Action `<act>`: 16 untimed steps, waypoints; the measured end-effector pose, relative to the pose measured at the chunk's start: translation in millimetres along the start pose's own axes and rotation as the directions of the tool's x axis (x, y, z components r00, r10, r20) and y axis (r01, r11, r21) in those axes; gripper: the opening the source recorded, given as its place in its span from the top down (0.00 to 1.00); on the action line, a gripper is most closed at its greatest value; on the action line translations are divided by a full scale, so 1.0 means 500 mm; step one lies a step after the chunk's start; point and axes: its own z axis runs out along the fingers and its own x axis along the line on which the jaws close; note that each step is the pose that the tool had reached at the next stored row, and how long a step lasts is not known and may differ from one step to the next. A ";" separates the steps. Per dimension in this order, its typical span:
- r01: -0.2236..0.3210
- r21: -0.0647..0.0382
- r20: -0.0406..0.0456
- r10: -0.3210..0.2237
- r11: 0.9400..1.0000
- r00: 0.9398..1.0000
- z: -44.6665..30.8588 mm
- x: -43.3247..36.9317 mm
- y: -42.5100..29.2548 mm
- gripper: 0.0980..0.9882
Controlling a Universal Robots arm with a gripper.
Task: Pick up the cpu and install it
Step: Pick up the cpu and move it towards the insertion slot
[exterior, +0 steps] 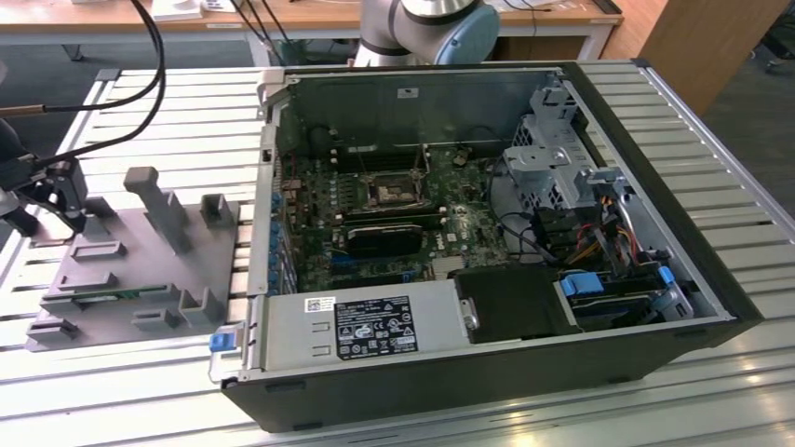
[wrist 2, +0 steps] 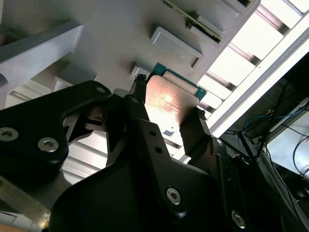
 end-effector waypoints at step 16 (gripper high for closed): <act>0.000 0.000 0.000 0.000 1.000 1.000 -0.008 0.000 0.003 0.51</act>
